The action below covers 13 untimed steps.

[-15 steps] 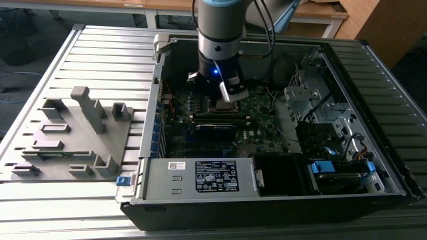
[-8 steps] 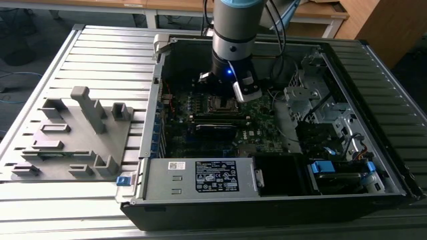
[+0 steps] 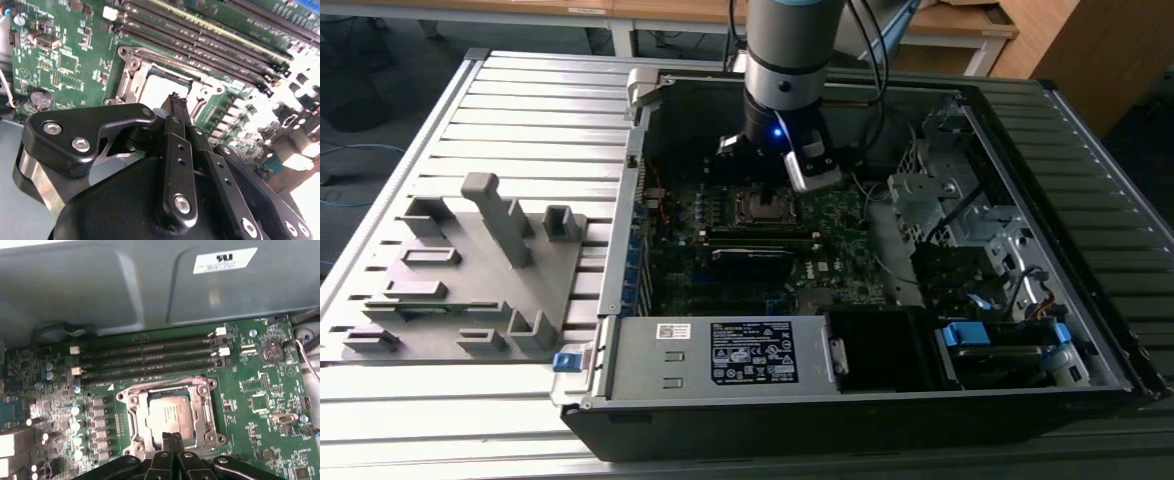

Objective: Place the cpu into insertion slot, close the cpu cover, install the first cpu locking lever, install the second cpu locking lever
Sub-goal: 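Install the second cpu locking lever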

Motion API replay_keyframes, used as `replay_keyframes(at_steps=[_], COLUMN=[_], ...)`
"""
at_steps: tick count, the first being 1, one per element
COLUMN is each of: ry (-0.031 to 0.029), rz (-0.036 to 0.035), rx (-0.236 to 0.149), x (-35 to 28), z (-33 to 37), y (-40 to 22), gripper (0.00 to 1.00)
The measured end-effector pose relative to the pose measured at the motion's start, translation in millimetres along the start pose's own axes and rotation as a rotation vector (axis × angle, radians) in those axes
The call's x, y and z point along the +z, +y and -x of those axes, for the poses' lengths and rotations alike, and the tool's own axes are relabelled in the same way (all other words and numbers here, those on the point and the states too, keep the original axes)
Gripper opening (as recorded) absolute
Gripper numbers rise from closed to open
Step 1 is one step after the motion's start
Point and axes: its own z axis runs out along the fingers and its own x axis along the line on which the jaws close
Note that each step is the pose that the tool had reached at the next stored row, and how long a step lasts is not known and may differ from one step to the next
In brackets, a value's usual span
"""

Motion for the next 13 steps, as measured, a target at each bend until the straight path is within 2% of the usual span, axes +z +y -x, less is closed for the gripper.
replay_keyframes(at_steps=[7,13], ry=[-0.0005,-0.0006], rz=[-0.0028,-0.0039], rx=[0.0,0.0], x=[1.2,1.4], z=[2.7,2.5], y=[6.9,8.2], gripper=[0.11,0.11])
